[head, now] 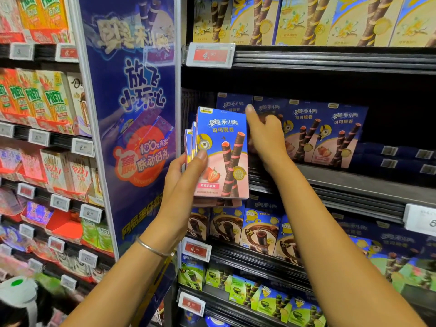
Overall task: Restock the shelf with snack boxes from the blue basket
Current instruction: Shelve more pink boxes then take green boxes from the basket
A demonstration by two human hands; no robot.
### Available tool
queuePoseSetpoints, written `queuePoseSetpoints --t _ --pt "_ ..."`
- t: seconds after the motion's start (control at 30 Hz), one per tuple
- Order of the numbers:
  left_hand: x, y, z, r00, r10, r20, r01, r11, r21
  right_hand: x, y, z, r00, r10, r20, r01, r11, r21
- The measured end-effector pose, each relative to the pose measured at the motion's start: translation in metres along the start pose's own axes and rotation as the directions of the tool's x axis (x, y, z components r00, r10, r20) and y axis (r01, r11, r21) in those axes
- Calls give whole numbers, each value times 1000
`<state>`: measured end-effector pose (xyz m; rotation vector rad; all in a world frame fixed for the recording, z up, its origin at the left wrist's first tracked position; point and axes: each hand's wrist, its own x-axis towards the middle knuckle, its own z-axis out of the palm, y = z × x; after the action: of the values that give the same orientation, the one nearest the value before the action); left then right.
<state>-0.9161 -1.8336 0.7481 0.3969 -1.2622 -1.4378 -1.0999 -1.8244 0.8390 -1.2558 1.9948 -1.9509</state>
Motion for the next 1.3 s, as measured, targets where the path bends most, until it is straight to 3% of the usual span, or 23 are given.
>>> queuePoseSetpoints --t 0.07,0.13,0.23,0.43,0.67,0.8,1.0,1.1,1.3 --pt "2 1 1 1000 9 -13 -9 1000 -1 -20 -6 -7 970 65 233 -118 968 221" --pt "5 1 1 1000 14 -20 -14 1000 -9 -39 -5 -15 916 64 396 -152 969 195" --pt "5 2 3 998 50 -27 -50 999 4 -63 -4 -26 897 7 443 -74 988 136" --pt "4 -1 9 998 68 -14 -66 994 86 -83 -3 -35 917 -69 394 19 992 128" --pt "6 -1 23 996 41 81 -52 989 135 -81 4 -47 936 -36 350 -45 975 219" --pt "10 -12 21 996 88 8 -88 982 165 -78 0 -58 957 -43 287 -35 965 261" --pt "20 -15 20 992 102 -74 -88 981 174 -49 -4 -89 997 -12 71 -12 942 335" --pt "25 -17 18 988 113 -105 -94 980 175 -27 7 -100 999 24 -27 -17 976 216" --pt "27 -16 18 987 132 -90 -113 976 188 5 28 -94 996 53 -78 -65 984 -165"
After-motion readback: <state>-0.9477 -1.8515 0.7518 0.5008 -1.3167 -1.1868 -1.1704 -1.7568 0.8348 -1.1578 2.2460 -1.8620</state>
